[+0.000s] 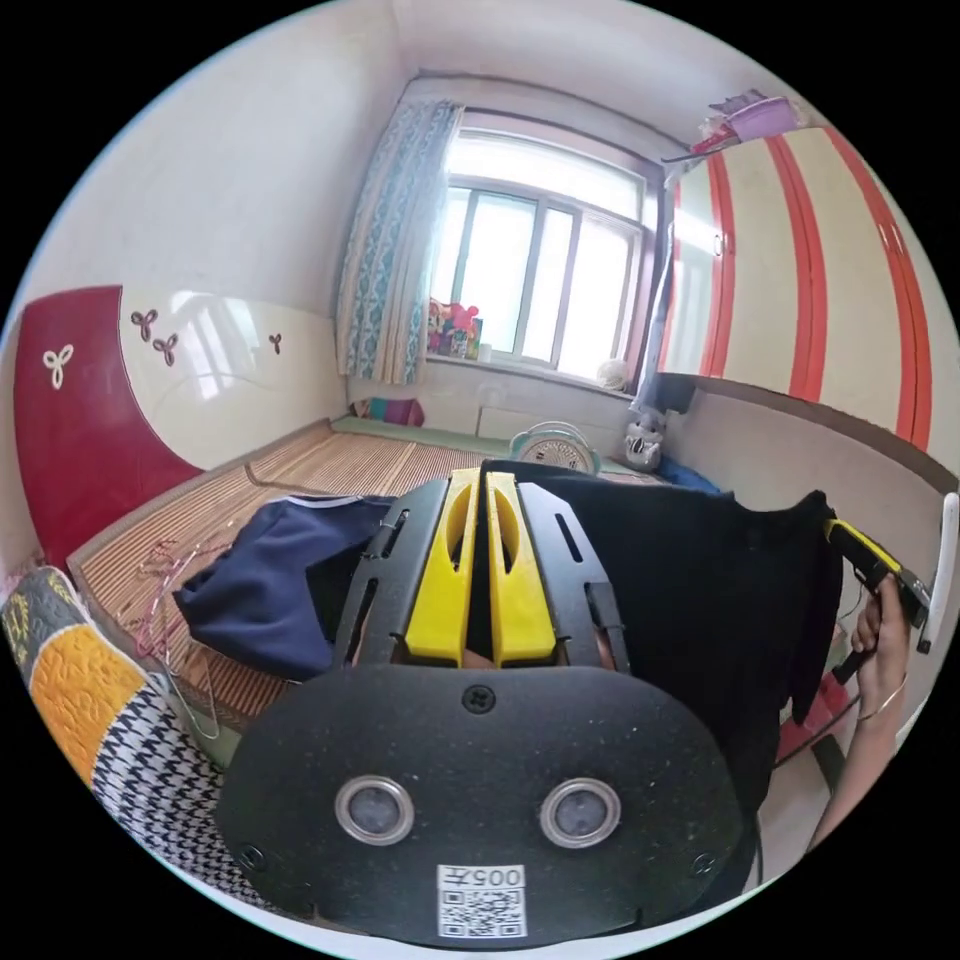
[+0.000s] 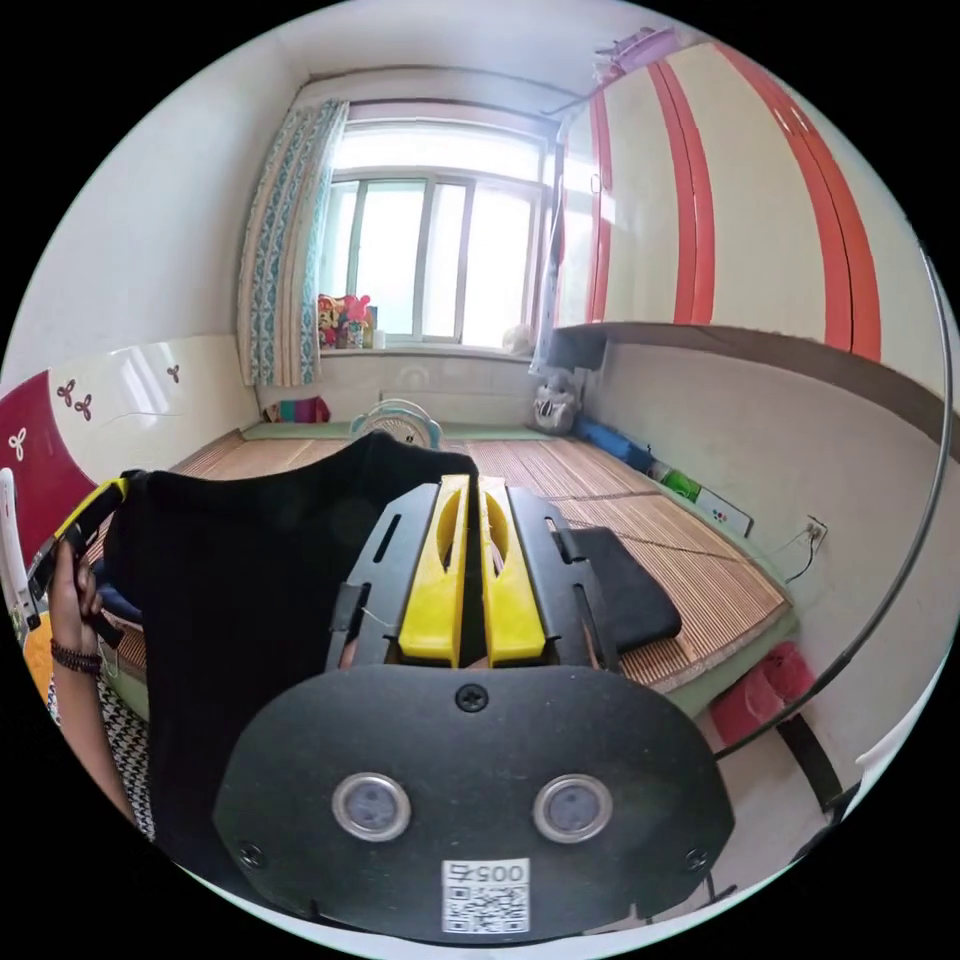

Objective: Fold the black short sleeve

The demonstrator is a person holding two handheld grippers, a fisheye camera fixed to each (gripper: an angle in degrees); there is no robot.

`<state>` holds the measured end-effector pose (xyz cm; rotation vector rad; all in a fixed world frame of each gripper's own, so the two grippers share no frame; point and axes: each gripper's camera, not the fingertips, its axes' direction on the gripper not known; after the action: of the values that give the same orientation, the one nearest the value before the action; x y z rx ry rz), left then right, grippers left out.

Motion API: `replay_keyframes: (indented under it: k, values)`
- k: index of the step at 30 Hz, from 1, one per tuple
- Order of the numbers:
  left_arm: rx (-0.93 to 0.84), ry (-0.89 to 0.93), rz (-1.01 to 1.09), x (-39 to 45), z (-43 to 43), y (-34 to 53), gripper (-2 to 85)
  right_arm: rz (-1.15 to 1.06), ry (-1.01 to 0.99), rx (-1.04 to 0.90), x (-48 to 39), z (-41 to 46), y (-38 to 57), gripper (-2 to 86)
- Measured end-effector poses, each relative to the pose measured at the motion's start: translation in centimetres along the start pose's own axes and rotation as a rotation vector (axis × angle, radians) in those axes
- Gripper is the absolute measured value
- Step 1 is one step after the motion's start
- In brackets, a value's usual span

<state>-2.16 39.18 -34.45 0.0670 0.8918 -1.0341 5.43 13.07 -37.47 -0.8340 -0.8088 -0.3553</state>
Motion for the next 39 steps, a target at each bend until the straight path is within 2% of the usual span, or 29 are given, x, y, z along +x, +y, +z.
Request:
replay_keyframes:
  k: [6,9,12,14,16,21,25,30,34,39]
  values:
    - [-0.032,-0.022,-0.053,0.5,14.4,-0.7,1.2,0.043,0.02,-0.016,-1.2,14.3,-4.0,-1.4]
    - [-0.134,-0.067,-0.055,0.5,23.4,0.3,2.3,0.045,0.021,-0.113,-2.5,24.3,-5.1,-1.0]
    - [-0.232,-0.106,-0.07,0.4,31.5,4.0,5.4,0.086,0.04,-0.289,-3.7,35.7,-3.4,0.8]
    - [-0.366,-0.124,-0.053,1.0,35.6,5.9,6.3,0.059,0.024,-0.465,-4.8,43.0,-0.7,2.0]
    - [-0.43,-0.131,-0.023,2.4,38.6,6.8,6.2,0.078,0.014,-0.554,-5.0,46.3,0.3,3.2]
    - [-0.459,-0.074,0.045,5.0,42.4,7.8,4.7,0.079,-0.028,-0.561,-4.2,48.2,-3.6,4.0]
    - [-0.587,0.032,0.058,6.2,47.4,9.6,4.3,0.065,-0.043,-0.721,-2.2,50.7,-4.5,4.2]
    - [-0.761,0.063,0.125,8.2,53.3,11.9,4.0,0.095,-0.105,-0.864,0.4,54.9,-5.5,4.7]
    - [-0.813,0.115,0.101,8.9,57.0,13.1,3.6,-0.045,-0.224,-0.973,-1.6,57.6,-6.3,6.8]
    - [-0.812,0.103,0.133,10.6,59.8,14.2,2.1,-0.221,-0.223,-1.119,-5.0,61.9,-5.3,9.7]
